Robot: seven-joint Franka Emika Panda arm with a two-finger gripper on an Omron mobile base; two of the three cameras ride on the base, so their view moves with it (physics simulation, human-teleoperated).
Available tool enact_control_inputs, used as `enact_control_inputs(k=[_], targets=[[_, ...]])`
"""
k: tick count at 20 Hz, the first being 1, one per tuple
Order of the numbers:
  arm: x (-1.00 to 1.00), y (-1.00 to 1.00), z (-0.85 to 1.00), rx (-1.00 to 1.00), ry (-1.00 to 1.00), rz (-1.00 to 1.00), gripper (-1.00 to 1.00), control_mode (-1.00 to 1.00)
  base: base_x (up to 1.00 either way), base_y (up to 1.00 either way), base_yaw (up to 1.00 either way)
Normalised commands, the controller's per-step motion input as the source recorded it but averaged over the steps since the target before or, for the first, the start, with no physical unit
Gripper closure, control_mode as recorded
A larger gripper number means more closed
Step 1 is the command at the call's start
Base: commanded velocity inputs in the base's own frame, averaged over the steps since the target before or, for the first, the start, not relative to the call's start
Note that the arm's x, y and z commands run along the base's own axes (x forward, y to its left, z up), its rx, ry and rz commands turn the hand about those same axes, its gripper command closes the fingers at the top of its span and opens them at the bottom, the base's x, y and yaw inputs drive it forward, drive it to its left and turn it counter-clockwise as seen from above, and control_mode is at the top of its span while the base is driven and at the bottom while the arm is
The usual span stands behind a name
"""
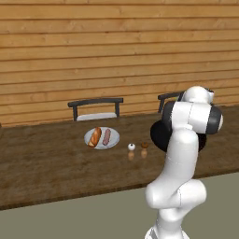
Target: Place one bun and one sausage from the bowl on each plate.
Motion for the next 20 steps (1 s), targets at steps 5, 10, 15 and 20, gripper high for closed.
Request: enact_control_inputs(k=[5, 10, 15, 20], targets=[[0.02, 0.0, -0.38, 0.0, -0.01, 0.0, 1.0, -1.0, 0.0, 0.0, 0.0], [0.0, 0.0, -0.25, 0.0, 0.0, 0.0, 1.0, -1.0, 0.0, 0.0, 0.0], [-0.23, 0.05, 0.07, 0.0, -0.02, -0.03, 1.0, -1.0, 0.0, 0.0, 0.0], [-0.31, 0.23, 0.72, -0.05, -0.02, -0.02, 1.0, -1.0, 0.0, 0.0, 0.0]])
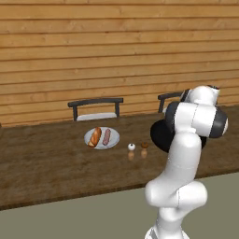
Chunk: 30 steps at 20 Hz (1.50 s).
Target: Place one bun and one sausage from the bowl on each plate.
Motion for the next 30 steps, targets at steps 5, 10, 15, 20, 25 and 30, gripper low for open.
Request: enact_control_inputs(k=[5, 10, 15, 20, 25, 30], targets=[[-0.13, 0.03, 0.92, -0.15, -0.01, 0.0, 1.0, -1.0, 0.0, 0.0, 0.0], [-0.01, -0.58, 0.71, -0.12, 0.06, 0.02, 1.0, -1.0, 0.0, 0.0, 0.0], [0.03, -0.63, 0.29, -0.18, 0.11, 0.1, 1.0, -1.0, 0.0, 0.0, 0.0], [0.05, -0.63, 0.01, -0.16, 0.12, 0.31, 1.0, -1.0, 0.0, 0.0, 0.0], [0.27, -0.5, 0.0, 0.01, -0.01, 0.57, 1.0, -1.0, 0.0, 0.0, 0.0], [0.6, -0.29, -0.18, -0.01, 0.03, 0.3, 1.0, -1.0, 0.0, 0.0, 0.0]])
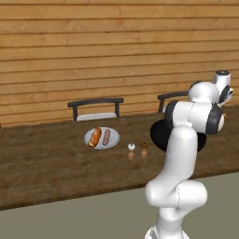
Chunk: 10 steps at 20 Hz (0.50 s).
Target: Place one bun and one sausage from the bowl on each plate.
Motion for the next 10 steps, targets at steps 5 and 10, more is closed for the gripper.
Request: enact_control_inputs(k=[5, 10], targets=[[0.87, -0.04, -0.18, -0.03, 0.11, 0.0, 1.0, -1.0, 0.0, 0.0, 0.0], [0.34, -0.04, -0.49, -0.03, 0.01, 0.0, 1.0, -1.0, 0.0, 0.0, 0.0]])
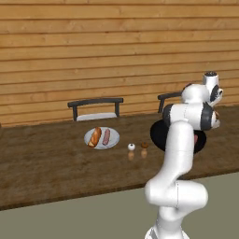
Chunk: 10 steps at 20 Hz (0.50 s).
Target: Place one bun and one sausage from the bowl on each plate.
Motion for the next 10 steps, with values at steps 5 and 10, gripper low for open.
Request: enact_control_inputs(k=[5, 10], targets=[[0.22, -0.21, -0.51, 0.0, 0.0, 0.0, 1.0, -1.0, 0.0, 0.0, 0.0], [0.4, -0.39, -0.37, 0.0, 0.01, 0.03, 1.0, -1.0, 0.0, 0.0, 0.0]])
